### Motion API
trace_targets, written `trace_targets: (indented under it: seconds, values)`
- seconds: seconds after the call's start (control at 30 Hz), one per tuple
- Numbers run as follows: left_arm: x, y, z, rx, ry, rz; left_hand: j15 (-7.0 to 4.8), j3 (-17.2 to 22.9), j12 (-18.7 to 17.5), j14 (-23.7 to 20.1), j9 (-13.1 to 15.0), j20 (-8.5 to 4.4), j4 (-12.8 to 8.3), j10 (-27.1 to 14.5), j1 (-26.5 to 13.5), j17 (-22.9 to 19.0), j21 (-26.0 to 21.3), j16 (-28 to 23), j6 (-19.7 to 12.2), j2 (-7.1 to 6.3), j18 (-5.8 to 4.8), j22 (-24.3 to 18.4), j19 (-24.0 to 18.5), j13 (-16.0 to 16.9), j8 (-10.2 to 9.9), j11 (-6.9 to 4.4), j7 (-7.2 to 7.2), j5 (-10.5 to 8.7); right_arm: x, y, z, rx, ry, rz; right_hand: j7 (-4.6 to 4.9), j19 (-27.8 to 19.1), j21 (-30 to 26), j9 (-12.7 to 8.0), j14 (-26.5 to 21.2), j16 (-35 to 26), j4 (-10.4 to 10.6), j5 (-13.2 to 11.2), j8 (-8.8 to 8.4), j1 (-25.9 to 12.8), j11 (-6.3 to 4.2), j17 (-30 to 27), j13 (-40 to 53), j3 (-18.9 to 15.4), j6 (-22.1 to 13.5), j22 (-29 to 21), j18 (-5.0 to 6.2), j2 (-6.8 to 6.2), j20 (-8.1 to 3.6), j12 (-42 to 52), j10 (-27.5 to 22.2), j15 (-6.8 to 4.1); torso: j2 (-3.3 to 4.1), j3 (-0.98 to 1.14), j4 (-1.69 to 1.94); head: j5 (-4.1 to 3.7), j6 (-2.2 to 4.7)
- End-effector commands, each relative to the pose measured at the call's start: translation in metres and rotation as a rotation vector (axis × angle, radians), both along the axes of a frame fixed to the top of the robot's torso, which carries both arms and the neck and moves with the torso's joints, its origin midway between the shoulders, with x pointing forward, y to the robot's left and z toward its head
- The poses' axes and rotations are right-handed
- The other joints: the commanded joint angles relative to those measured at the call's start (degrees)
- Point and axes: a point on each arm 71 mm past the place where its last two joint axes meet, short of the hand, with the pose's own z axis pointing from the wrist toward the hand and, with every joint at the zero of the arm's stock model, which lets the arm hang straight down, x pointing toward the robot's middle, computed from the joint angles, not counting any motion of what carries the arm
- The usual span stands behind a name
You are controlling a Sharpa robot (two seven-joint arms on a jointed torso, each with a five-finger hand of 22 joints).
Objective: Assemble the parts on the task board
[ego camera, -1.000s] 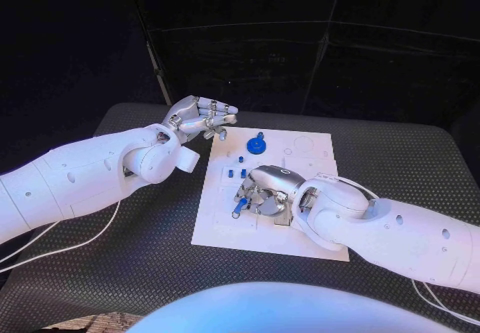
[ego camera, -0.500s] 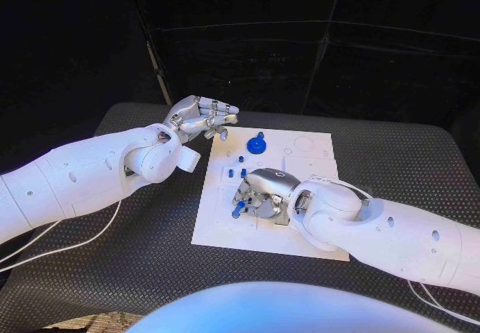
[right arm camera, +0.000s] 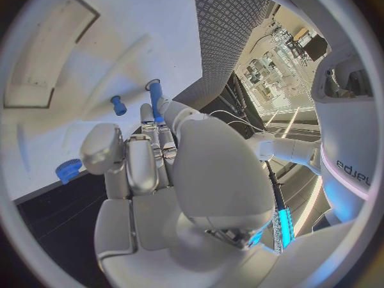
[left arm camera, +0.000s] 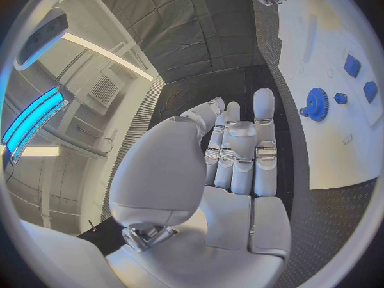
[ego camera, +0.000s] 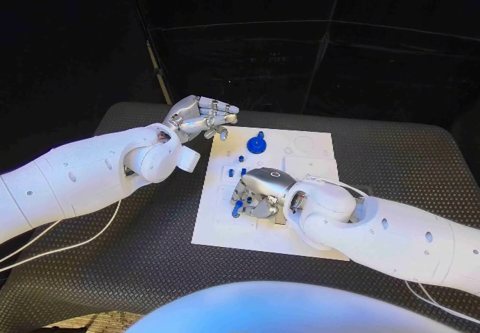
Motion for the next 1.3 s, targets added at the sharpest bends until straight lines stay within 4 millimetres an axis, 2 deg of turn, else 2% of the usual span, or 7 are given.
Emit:
trace_targets:
  seconds: [0.03, 0.53, 0.67, 0.77, 0.87, 1.17, 1.3]
  values:
    - [0.0, -0.001, 0.001, -0.008, 0.002, -0.012, 0.13, -0.4, 0.2, -0.3, -0.1, 0.26, 0.0, -0.3, -0.2, -0.1, -0.4, -0.2, -0.3, 0.37, 1.09, -0.1, -0.2, 0.1, -0.2, 0.0, 0.09, 0.17, -0.002, -0.001, -0.008, -0.082, 0.004, 0.005, 0.21, 0.2, 0.3, 0.1, 1.7, 0.3, -0.1, 0.0, 0.33, -0.6, 0.13, 0.0, 0.1, 0.4, 0.2, 0.0, -0.72, -0.07, 0.15, -0.3, 0.4, -0.26, -0.06, -0.01, -0.04, 0.15, -0.11]
    - [0.0, 0.0, 0.001, -0.007, 0.005, -0.013, 0.14, -0.5, 0.3, -0.3, -0.1, 0.29, 0.1, -0.4, -0.3, -0.1, -0.5, -0.2, -0.3, 0.43, 1.09, -0.1, -0.2, 0.1, -0.1, -0.01, 0.06, 0.18, -0.005, -0.001, -0.01, -0.106, -0.029, 0.01, 0.24, 0.1, 0.2, 0.0, 1.6, 0.1, -0.4, 0.0, 0.23, -1.5, 0.11, -0.3, 0.1, 0.6, -0.1, -0.2, -0.68, -0.38, 0.18, -0.7, 0.4, -0.21, -0.02, 0.02, -0.07, 0.19, -0.01]
    - [0.0, -0.001, 0.001, -0.007, 0.006, -0.015, 0.14, -0.5, 0.3, -0.3, -0.1, 0.29, 0.1, -0.4, -0.3, -0.1, -0.5, -0.2, -0.3, 0.43, 1.09, -0.1, -0.2, 0.1, -0.1, -0.01, 0.06, 0.18, -0.006, 0.002, -0.008, -0.082, -0.036, 0.023, 0.88, -0.2, 0.0, -0.2, 1.5, 0.0, -0.2, 1.4, -0.11, -3.8, 0.93, -0.6, -0.2, 0.1, -2.5, -0.4, -0.69, -2.11, 0.59, -2.4, -2.1, 0.45, 0.02, 0.02, -0.06, 0.27, 0.02]
    - [0.0, -0.001, 0.0, -0.007, 0.007, -0.016, 0.14, -0.5, 0.3, -0.3, -0.1, 0.29, 0.1, -0.4, -0.3, -0.1, -0.5, -0.2, -0.3, 0.43, 1.09, -0.1, -0.2, 0.1, -0.1, -0.01, 0.06, 0.18, -0.006, 0.004, -0.007, -0.064, -0.035, 0.033, 0.71, -0.4, -0.2, -0.2, 1.4, -0.2, 0.0, 2.4, -0.11, -5.5, 1.38, -1.0, -0.2, -0.8, -4.9, -0.8, -0.61, -3.5, 1.0, -3.5, -4.4, 0.82, 0.0, 0.03, -0.06, 0.3, 0.01]
    - [0.0, -0.001, 0.0, -0.006, 0.008, -0.016, 0.14, -0.5, 0.3, -0.3, -0.1, 0.29, 0.1, -0.4, -0.3, -0.1, -0.5, -0.2, -0.3, 0.43, 1.09, -0.1, -0.2, 0.1, -0.1, -0.01, 0.06, 0.18, -0.007, 0.006, -0.006, -0.042, -0.036, 0.04, 0.57, -0.8, -0.5, -0.2, 1.4, -0.1, -0.1, 2.9, -0.11, -6.4, 1.53, -0.9, -0.2, -1.7, -6.8, -1.4, -0.48, -4.19, 1.22, -3.9, -6.0, 0.94, 0.06, 0.01, -0.08, 0.31, -0.05]
    - [-0.001, -0.001, 0.0, -0.005, 0.012, -0.019, 0.14, -0.5, 0.3, -0.3, -0.1, 0.29, 0.1, -0.4, -0.3, -0.1, -0.5, -0.2, -0.3, 0.43, 1.09, -0.1, -0.2, 0.1, -0.1, -0.01, 0.06, 0.18, -0.007, 0.008, -0.003, 0.004, -0.058, 0.049, 0.01, -0.9, -0.6, -0.2, 1.4, 0.0, -0.5, 3.3, -0.1, -7.0, 1.41, -0.8, -0.1, -2.8, -9.2, -1.4, -0.45, -4.28, 1.23, -3.3, -6.7, 0.84, 0.0, -0.01, -0.06, 0.29, -0.21]
    - [-0.001, -0.001, 0.0, -0.006, 0.014, -0.022, 0.14, -0.5, 0.3, -0.3, -0.1, 0.29, 0.1, -0.4, -0.3, -0.1, -0.5, -0.2, -0.3, 0.43, 1.09, -0.1, -0.2, 0.1, -0.1, -0.01, 0.06, 0.18, -0.008, 0.009, -0.001, 0.033, -0.065, 0.05, -0.03, -0.7, -0.4, -0.1, 1.3, -0.1, -0.7, 3.5, 0.01, -6.9, 1.11, -1.0, 0.1, -2.9, -9.7, -1.1, -0.49, -3.69, 1.12, -2.4, -5.8, 0.64, 0.02, 0.0, -0.03, 0.33, -0.26]
